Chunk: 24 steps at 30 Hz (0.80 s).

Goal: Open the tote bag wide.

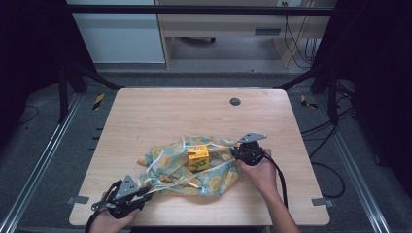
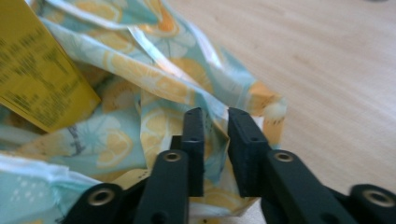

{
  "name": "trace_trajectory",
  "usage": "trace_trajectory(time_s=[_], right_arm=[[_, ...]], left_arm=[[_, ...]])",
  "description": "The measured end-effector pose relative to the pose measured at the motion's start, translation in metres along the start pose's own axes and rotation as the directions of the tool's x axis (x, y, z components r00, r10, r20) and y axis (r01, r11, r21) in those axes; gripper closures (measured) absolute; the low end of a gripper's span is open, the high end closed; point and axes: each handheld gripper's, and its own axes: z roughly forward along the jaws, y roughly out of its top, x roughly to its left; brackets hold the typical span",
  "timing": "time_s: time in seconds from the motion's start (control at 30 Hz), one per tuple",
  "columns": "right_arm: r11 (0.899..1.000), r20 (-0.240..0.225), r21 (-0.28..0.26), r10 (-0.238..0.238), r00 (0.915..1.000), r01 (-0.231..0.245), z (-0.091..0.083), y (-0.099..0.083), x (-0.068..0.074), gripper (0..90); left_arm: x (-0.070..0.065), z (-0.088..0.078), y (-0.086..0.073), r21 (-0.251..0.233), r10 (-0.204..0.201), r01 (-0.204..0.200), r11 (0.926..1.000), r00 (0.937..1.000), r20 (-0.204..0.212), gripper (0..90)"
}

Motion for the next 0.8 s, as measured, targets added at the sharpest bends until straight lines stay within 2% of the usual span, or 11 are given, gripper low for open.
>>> trace_trajectory(time_s=[0.03,0.1,0.17,0.23,0.37,0.5,0.67,0.8], right_arm=[[1.0,0.005,-0.014,0.002,1.0,-0.001,-0.003,0.001,0.0,69.6],[0.999,0.011,-0.034,0.009,0.9999,-0.009,-0.01,0.004,0.001,63.8],[0.999,0.014,-0.052,0.015,0.9998,-0.014,-0.016,0.006,0.002,57.5],[0.997,0.013,-0.073,0.015,0.9998,-0.014,-0.023,0.007,0.004,53.4],[0.995,0.011,-0.103,0.008,0.9999,-0.007,-0.034,0.011,0.009,44.4],[0.991,0.002,-0.135,-0.005,1.0,0.006,-0.048,0.018,0.016,36.5],[0.984,-0.023,-0.175,-0.032,0.9992,0.028,-0.067,0.027,0.024,34.9],[0.984,-0.056,-0.17,-0.071,0.996,0.06,-0.075,0.029,0.038,33.7]], left_arm=[[0.001,-0.002,0.001,-0.013,-0.009,0.009,0.9999,0.9999,-0.007,59.5],[0.001,-0.005,0.001,-0.044,-0.012,0.012,0.999,0.9999,0.0,54.5],[0.0,-0.009,0.003,-0.071,-0.013,0.012,0.9974,0.9999,-0.009,45.2],[-0.001,-0.013,0.005,-0.097,-0.022,0.022,0.9951,0.9998,0.0,36.5],[-0.003,-0.021,0.009,-0.153,-0.024,0.025,0.988,0.9997,0.009,28.6],[-0.004,-0.03,0.015,-0.185,-0.017,0.017,0.9826,0.9999,0.0,25.6],[-0.008,-0.045,0.029,-0.218,0.006,-0.008,0.976,0.9999,-0.009,25.2],[-0.002,-0.038,0.04,-0.198,0.01,-0.017,0.98,0.9994,-0.032,25.3]])
